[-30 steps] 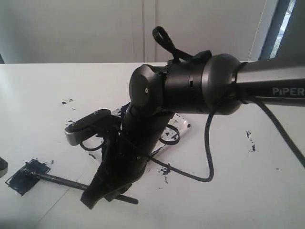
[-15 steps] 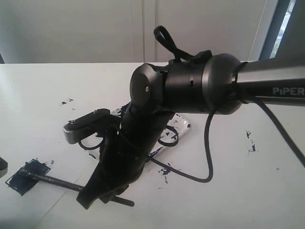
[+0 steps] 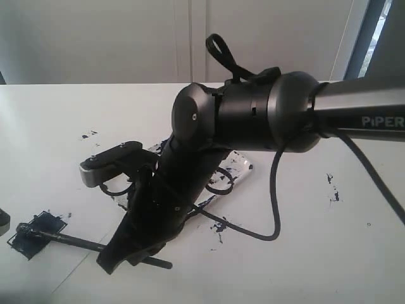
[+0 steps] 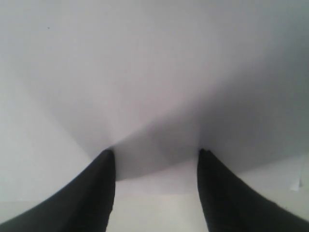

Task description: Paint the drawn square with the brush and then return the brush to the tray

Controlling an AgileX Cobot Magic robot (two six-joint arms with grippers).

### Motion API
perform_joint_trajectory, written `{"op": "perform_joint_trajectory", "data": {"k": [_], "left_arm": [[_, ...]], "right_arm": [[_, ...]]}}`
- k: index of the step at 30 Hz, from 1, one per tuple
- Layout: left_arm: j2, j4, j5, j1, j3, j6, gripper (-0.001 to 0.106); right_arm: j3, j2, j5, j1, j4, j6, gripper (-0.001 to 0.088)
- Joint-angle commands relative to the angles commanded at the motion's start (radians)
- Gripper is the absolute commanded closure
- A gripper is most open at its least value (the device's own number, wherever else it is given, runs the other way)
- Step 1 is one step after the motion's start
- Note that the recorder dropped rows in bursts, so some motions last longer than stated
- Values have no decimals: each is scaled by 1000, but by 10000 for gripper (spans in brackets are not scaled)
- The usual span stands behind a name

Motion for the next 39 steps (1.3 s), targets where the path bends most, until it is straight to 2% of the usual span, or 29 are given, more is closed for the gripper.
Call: {"op": "perform_joint_trajectory", "data": {"k": [4, 8, 11, 17, 19, 23, 29, 32, 34, 39], "left_arm": [[0, 0, -8, 0, 0, 0, 490], [-18, 0, -8, 0, -2, -1, 490], [-67, 0, 7, 0, -23, -3, 490], [-175, 0, 99, 0, -113, -19, 490], [-216, 0, 115, 0, -145, -26, 490], [-279, 0, 127, 0, -202, -45, 490], [-322, 0, 154, 0, -237, -52, 490], [-333, 7, 168, 0, -244, -52, 490], [-339, 9, 168, 0, -244, -52, 490], [-348, 20, 169, 0, -244, -49, 490]], "right_arm": [[0, -16, -42, 0, -2, 2, 868], [0, -91, -78, -2, -9, 2, 868], [0, -175, -79, -13, -80, 25, 868], [0, -322, -66, -23, -304, 193, 868], [0, -360, -32, -23, -317, 200, 868], [0, -400, 61, -23, -306, 200, 868], [20, -403, 108, -23, -292, 210, 868], [21, -382, 163, -23, -176, 132, 868], [21, -359, 147, -19, -105, 100, 868], [18, -274, 121, 24, -27, 68, 868]]}}
